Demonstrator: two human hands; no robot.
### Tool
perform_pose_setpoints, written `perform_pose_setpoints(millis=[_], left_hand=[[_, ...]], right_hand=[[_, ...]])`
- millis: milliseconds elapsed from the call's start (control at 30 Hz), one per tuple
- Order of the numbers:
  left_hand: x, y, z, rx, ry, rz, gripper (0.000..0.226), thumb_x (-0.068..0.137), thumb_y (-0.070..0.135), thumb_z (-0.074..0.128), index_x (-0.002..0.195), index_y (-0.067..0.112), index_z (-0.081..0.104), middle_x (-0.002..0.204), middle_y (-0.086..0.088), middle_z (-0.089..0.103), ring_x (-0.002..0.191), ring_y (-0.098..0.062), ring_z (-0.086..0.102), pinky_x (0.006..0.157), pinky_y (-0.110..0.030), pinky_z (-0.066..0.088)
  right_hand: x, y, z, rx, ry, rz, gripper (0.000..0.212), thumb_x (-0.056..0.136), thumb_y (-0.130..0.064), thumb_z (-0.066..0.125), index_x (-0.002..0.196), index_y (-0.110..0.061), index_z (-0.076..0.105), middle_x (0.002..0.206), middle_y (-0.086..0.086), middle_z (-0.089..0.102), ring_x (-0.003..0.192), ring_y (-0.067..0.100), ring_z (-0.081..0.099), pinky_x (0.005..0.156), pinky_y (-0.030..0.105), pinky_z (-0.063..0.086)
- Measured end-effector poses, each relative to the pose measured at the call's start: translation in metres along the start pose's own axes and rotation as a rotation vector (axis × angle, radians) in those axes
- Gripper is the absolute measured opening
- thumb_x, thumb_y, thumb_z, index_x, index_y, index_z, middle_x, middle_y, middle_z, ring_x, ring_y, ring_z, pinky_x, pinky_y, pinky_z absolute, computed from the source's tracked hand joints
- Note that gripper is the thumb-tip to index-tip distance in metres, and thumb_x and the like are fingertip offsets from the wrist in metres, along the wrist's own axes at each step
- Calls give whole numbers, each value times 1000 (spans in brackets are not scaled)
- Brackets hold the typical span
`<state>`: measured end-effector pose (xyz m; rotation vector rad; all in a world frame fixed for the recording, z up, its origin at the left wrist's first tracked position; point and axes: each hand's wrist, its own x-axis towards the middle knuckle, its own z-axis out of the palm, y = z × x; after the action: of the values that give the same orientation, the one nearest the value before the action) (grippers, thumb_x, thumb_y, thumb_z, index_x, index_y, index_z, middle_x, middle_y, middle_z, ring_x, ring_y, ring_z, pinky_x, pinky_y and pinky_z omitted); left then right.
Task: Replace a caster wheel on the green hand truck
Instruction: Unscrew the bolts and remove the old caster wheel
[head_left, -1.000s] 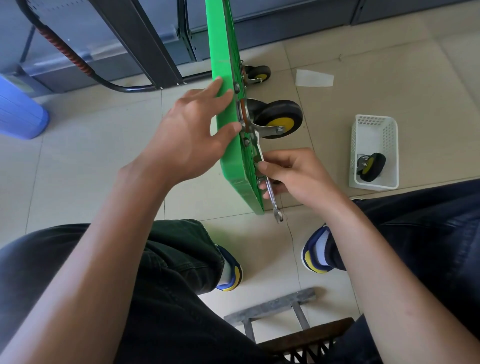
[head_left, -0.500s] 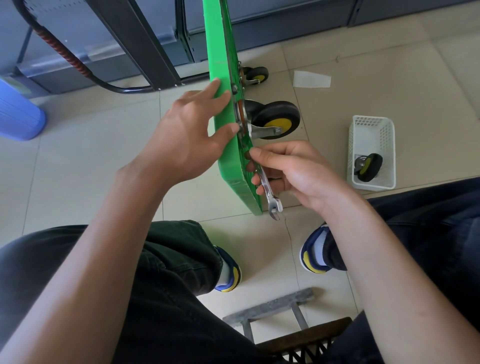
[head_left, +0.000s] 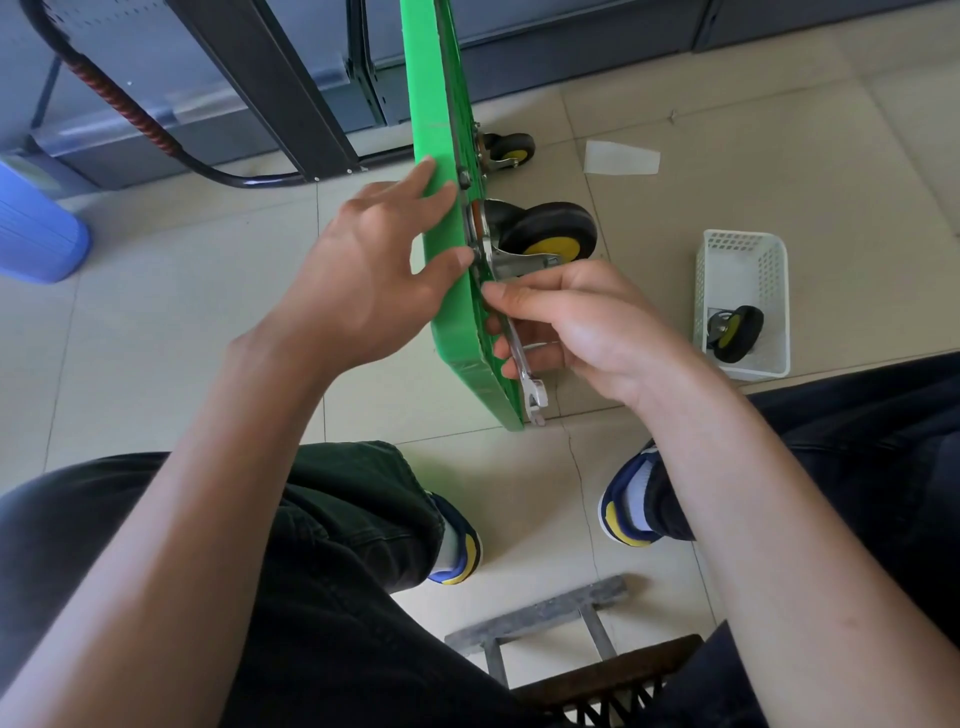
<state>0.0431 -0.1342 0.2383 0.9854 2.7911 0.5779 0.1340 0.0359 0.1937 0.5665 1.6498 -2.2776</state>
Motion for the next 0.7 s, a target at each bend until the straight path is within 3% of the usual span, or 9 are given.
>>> perform_pose_setpoints(millis=[300,500,567,700], left_hand=[[1,1,-1,14,3,-12,64,91,42,52,148,14,49,160,-7,37,139,-34,44,107,-52,45],[0,0,1,18,10,0,56,97,33,60,148,13,49,161,-8,36,138,-34,44,108,-52,45],[0,0,0,17,0,3,58,96,36,57,148,13,49,161,-8,36,139,-34,44,108,-53,44],[0,0,0,25,-1,2,56,99,35,59,150,13,47,162,-7,34,139,-33,42,109,-53,43]], right_hand=[[9,4,8,-128,29,-15,14,96,-11,70,98,3,74,80,12,75,61,23,71,54,33,58],[20,22,3,-200,55,-30,7,96,-10,70,96,-4,70,83,13,73,64,30,69,58,47,63],[28,33,-3,-318,61,-120,5,96,-12,69,99,-8,68,86,12,73,71,30,71,66,49,63],[47,51,-12,-695,211,-398,17,95,-9,67,110,-15,73,100,2,73,90,17,67,85,40,55]])
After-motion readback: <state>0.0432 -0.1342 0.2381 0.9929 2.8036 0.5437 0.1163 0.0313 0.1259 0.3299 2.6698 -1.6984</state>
